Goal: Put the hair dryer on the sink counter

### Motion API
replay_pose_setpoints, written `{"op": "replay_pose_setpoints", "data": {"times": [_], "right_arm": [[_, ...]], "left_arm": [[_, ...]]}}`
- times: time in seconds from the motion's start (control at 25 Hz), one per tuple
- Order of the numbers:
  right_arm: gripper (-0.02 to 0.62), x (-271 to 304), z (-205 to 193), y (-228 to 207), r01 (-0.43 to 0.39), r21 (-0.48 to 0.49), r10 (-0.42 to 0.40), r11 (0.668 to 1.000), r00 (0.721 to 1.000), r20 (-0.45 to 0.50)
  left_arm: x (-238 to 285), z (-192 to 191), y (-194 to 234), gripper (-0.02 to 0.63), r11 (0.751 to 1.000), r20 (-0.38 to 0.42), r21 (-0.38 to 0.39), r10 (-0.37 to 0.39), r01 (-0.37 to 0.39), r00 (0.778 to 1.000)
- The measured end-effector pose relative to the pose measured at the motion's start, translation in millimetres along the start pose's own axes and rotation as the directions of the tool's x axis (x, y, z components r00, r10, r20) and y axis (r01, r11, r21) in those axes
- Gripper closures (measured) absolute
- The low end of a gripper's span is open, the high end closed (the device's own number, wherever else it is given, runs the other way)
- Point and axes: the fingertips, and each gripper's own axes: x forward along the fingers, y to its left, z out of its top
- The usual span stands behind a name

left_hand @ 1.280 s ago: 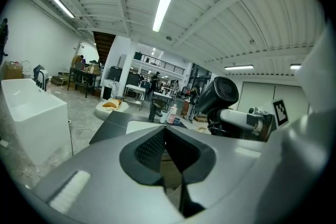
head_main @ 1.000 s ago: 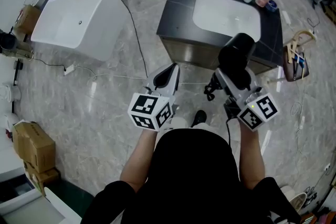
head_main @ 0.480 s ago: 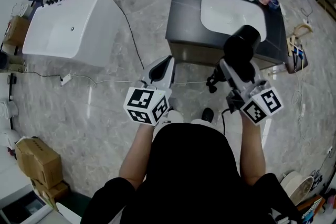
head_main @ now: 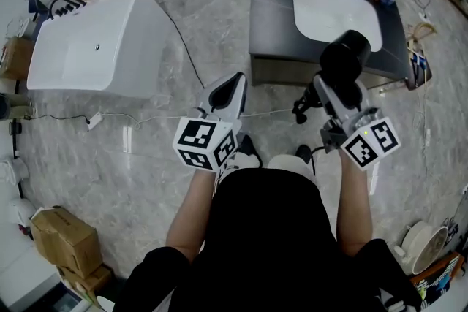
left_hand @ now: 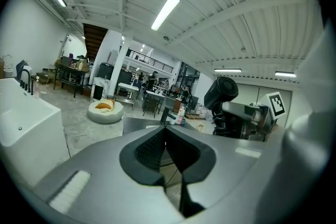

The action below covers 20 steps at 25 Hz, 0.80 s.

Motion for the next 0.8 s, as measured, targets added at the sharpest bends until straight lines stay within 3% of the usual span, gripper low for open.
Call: {"op": "replay_pose_setpoints", "data": {"times": [0.36, 0.8], "right_arm": [[0.377, 19.1, -13.6, 13.3, 0.055, 0.014, -0.054, 0.998, 0.998, -0.024], [0.377, 50.7, -23.8, -9.4, 0.059, 0.049, -0.056, 0.997, 0.996, -0.064]], "left_arm": [[-13.1, -9.1, 32.2, 0.607, 0.999, -0.031, -0.025, -0.024, 0.023, 0.999], [9.8, -9.4, 52.7, 0.607, 0.999, -0.061, -0.047, -0.025, 0.022, 0.998]]}}
